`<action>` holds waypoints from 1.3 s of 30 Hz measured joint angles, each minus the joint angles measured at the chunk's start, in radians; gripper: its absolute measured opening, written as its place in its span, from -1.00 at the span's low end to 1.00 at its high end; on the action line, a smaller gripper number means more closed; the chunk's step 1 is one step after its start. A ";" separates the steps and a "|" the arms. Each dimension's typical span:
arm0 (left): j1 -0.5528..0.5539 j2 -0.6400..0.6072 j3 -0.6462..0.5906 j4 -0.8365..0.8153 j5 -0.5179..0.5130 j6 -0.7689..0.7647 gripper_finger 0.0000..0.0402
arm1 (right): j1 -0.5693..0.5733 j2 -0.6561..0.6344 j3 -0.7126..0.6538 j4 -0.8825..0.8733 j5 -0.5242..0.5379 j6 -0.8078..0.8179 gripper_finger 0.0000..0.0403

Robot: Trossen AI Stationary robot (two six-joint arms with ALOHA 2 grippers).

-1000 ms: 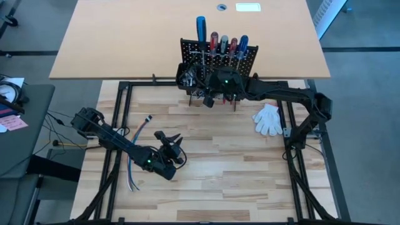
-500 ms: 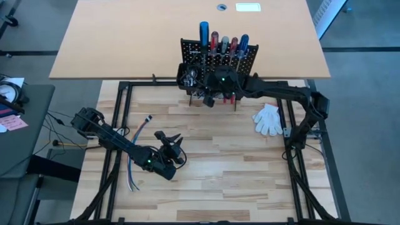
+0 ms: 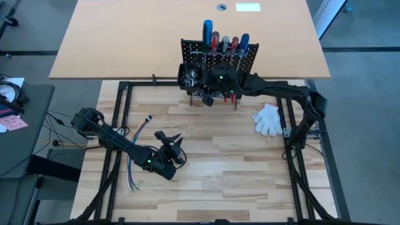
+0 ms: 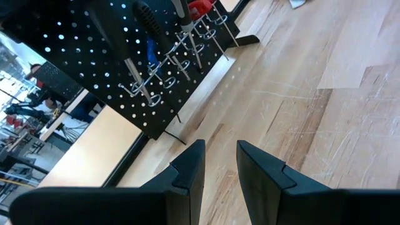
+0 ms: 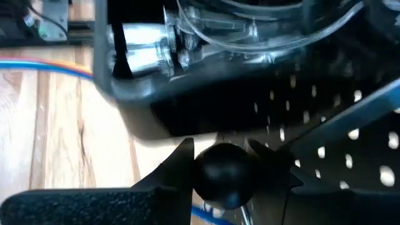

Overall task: Hang tools onto peg board
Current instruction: Hang the black screwdriver on the black pegboard

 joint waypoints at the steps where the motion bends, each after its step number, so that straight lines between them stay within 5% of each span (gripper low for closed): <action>1: 0.000 0.000 0.000 0.000 0.000 0.000 -0.57 | -0.001 0.004 0.001 0.000 0.000 -0.001 -0.43; 22: 0.000 0.000 0.000 0.003 0.000 -0.003 -0.57 | 0.005 0.101 0.196 -0.207 0.002 -0.009 -0.38; 39: 0.028 0.000 -0.040 0.018 0.000 -0.044 -0.57 | 0.014 0.100 0.208 -0.307 0.037 -0.043 -0.38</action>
